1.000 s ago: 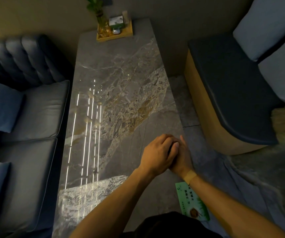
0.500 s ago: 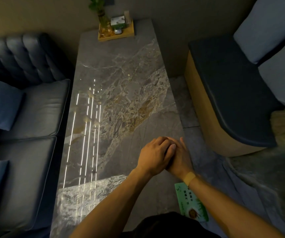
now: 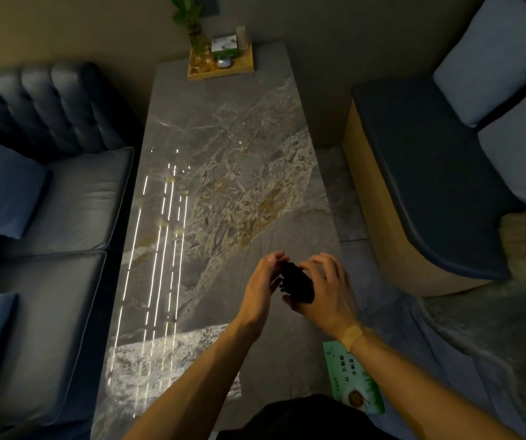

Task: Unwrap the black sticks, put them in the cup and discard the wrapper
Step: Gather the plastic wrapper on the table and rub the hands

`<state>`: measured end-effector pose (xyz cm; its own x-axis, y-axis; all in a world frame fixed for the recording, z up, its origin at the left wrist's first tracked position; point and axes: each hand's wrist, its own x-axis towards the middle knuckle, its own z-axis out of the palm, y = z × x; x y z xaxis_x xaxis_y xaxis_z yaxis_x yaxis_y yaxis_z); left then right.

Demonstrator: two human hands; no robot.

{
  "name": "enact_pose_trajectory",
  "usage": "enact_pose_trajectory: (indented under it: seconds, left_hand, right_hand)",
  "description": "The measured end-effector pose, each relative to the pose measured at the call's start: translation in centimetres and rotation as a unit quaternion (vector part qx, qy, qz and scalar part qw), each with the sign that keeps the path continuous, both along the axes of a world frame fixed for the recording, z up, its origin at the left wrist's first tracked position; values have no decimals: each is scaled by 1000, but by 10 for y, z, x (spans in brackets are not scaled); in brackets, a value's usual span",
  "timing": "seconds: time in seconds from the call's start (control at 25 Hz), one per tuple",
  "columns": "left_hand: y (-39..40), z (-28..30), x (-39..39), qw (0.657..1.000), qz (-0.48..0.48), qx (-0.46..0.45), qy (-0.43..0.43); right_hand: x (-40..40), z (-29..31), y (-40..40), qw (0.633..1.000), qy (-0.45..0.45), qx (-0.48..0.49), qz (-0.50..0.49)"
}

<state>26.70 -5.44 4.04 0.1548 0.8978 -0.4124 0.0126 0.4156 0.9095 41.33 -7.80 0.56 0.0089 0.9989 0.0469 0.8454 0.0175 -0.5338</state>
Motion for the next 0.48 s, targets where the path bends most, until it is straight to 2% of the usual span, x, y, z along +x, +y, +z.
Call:
enact_pose_trajectory:
  seconds: [0.24,0.48]
  left_hand:
    - [-10,1,-3,997,-73,-24,-1]
    - [-9,8,12,996,-85,3,24]
  right_hand:
    - [2,3,10,995,-63,-29,67]
    - [-3,7,8,989,-105,-76,66]
